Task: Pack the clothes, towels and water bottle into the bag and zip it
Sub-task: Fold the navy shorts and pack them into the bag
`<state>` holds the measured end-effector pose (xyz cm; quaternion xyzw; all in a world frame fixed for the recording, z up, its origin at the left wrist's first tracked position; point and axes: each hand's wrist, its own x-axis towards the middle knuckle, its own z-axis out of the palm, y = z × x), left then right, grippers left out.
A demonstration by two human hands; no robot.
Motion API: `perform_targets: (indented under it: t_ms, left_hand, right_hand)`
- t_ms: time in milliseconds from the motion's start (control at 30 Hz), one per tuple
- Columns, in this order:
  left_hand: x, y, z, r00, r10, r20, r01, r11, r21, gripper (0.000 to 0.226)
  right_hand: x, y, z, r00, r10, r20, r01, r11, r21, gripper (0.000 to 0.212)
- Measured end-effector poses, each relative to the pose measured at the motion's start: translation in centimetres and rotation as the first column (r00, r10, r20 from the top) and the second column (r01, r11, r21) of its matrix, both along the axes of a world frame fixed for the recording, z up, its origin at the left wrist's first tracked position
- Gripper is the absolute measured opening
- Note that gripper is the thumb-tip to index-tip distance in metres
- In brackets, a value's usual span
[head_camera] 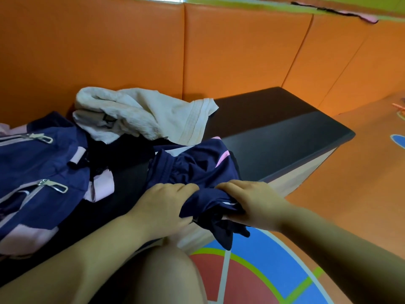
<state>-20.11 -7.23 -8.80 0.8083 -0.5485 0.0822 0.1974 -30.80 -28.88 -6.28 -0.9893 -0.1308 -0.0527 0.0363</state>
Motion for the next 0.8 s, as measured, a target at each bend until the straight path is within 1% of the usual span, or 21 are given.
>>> perform_targets:
  t_ms: [67,167,267,333,433,467,533,600,633,667,700,800]
  left_hand:
    - [0.5,-0.4,0.0,0.998,-0.015,0.065,0.013,0.999,0.033,0.050]
    - [1.3,-0.9,-0.3,0.991,-0.062,0.121,0.056,0.997,0.056,0.049]
    - [2.0,-1.7,0.1,0.985,-0.102,0.137,0.095,0.994,0.054,0.046]
    - [2.0,-2.3,0.5,0.988,-0.101,0.113,0.094,0.993,0.066,0.046]
    - [1.8,-2.4,-0.4,0.981,-0.141,0.130,0.113,0.974,0.198,0.052]
    - [1.6,-2.1,-0.7,0.978,-0.151,0.142,0.110,0.958,0.263,0.056]
    - [1.4,-1.7,-1.3,0.974,-0.157,0.166,0.092,0.934,0.346,0.063]
    - [1.1,-1.6,-1.4,0.976,-0.146,0.159,0.070,0.913,0.402,0.067]
    - [1.1,-1.6,-1.4,0.977,-0.143,0.160,0.065,0.908,0.414,0.068]
    - [1.0,-1.6,-1.5,0.977,-0.144,0.156,0.067,0.906,0.417,0.069]
    - [1.0,-1.7,-1.7,0.977,-0.145,0.156,0.068,0.907,0.416,0.069]
    - [1.1,-1.6,-1.9,0.979,-0.136,0.149,0.071,0.925,0.373,0.065]
  right_hand:
    - [-0.4,-0.1,-0.7,0.993,0.030,0.114,-0.027,0.999,-0.035,0.053]
    - [-0.9,-0.1,-2.0,0.984,0.030,0.174,-0.028,0.999,-0.018,0.053]
    - [-1.0,-0.5,-2.3,0.979,-0.030,0.202,0.026,0.999,0.024,0.057]
    - [-1.0,-0.7,-2.2,0.977,-0.073,0.199,0.063,0.996,0.057,0.055]
    - [-1.4,-0.5,-3.3,0.982,-0.078,0.174,0.072,0.997,0.041,0.056]
    - [-1.8,-0.3,-4.0,0.982,-0.077,0.171,0.077,0.997,0.005,0.059]
    - [-2.7,0.4,-5.6,0.983,-0.088,0.161,0.103,0.991,-0.089,0.072]
    - [-3.5,1.3,-6.9,0.982,-0.124,0.144,0.147,0.976,-0.163,0.086]
    - [-3.6,1.7,-7.5,0.979,-0.154,0.135,0.177,0.968,-0.179,0.091]
    - [-3.6,2.1,-8.0,0.972,-0.189,0.137,0.212,0.961,-0.178,0.092]
    - [-3.4,2.5,-8.4,0.963,-0.220,0.156,0.244,0.956,-0.161,0.086]
    - [-2.2,2.8,-8.2,0.944,-0.260,0.201,0.272,0.962,-0.036,0.052]
